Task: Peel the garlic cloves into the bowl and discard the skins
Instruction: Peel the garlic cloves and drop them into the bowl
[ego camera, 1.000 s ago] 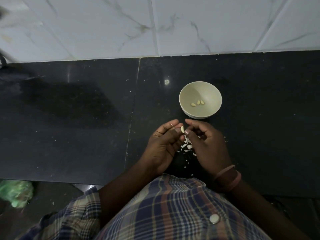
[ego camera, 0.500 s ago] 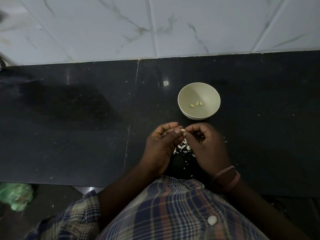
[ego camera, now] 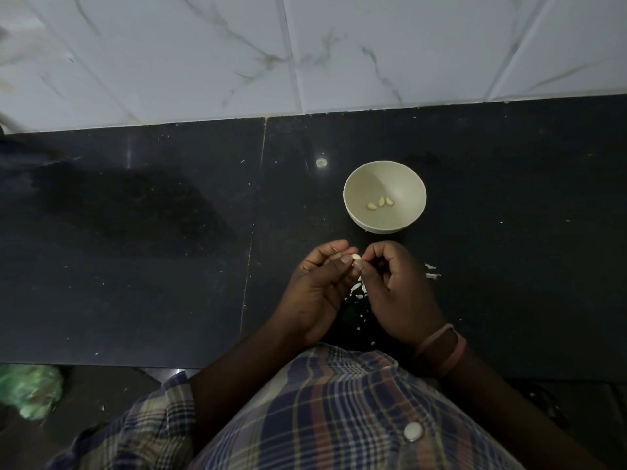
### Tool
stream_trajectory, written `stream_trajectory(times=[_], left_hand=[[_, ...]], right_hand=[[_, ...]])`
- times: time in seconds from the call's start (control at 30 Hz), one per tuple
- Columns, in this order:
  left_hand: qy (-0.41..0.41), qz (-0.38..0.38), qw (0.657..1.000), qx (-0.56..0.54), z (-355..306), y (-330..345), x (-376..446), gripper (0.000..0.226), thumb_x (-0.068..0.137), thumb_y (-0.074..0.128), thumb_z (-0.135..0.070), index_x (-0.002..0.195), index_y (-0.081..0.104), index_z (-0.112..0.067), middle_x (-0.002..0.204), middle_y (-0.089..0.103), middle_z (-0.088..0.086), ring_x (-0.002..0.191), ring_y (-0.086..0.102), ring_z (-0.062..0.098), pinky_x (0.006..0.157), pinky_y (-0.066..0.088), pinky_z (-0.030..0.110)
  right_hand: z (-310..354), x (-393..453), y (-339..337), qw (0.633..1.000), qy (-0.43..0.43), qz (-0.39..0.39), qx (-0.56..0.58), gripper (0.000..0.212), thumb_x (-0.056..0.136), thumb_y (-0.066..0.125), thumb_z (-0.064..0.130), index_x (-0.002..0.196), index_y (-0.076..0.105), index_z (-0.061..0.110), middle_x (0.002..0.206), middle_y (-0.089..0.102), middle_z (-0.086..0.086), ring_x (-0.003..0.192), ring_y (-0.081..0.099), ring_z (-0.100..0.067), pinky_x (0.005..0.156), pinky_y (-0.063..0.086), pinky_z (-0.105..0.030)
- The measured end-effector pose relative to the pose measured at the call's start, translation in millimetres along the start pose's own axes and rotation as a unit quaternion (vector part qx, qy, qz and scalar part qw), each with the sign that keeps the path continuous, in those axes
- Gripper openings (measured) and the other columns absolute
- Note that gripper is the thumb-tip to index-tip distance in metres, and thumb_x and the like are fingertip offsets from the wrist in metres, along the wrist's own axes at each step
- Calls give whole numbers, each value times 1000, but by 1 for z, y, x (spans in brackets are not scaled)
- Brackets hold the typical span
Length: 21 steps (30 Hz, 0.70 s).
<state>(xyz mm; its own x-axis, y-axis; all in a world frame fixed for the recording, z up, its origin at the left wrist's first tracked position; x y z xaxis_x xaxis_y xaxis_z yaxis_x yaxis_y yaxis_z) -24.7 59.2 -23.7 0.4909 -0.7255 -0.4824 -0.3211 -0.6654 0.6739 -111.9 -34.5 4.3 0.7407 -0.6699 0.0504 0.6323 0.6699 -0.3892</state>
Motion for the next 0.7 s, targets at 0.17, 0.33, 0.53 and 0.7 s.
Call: stream_trajectory(times=[0.17, 0.33, 0.53, 0.7], left_hand=[[-15, 1, 1000, -8, 1, 1, -1, 18, 89, 57, 3, 98, 66, -10, 91, 72, 7, 79, 70, 14, 75, 58, 22], [-6, 13, 1000, -10, 1, 4, -1, 19, 88, 57, 3, 100, 66, -10, 92, 72, 7, 81, 70, 14, 77, 59, 23], [8, 21, 1000, -13, 1, 3, 0, 21, 87, 58, 1, 102, 67, -9, 95, 70, 9, 84, 70, 15, 77, 59, 25], [39, 16, 999, 10, -5, 0, 2, 22, 84, 60, 2, 102, 67, -9, 92, 72, 7, 86, 71, 16, 77, 60, 28]], right_hand=[[9, -2, 0, 998, -47, -6, -43, 5, 96, 63, 11, 97, 58, 12, 92, 57, 4, 87, 55, -1, 74, 41, -10], [9, -4, 0, 997, -54, -15, -59, 6, 97, 61, 11, 95, 56, 14, 90, 55, 5, 85, 53, -1, 73, 39, -10], [11, -4, 1, 995, -66, -6, -76, 3, 98, 57, 12, 96, 56, 11, 91, 54, 2, 83, 51, -3, 72, 40, -14], [11, -5, -7, 998, -48, -24, -16, 8, 98, 58, 6, 104, 58, 12, 97, 59, 3, 90, 58, -3, 77, 46, -16]])
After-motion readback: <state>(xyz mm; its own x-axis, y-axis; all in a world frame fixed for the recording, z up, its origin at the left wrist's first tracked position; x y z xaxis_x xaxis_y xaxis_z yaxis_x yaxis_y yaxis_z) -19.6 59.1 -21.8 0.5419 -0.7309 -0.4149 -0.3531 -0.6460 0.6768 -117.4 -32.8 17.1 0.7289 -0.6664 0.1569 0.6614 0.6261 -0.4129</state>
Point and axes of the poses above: each hand's wrist, its own x-axis towards the middle knuckle, its own y-axis out of the palm, z = x × y, the point moved 7 cm from there along x, towards the middle knuckle
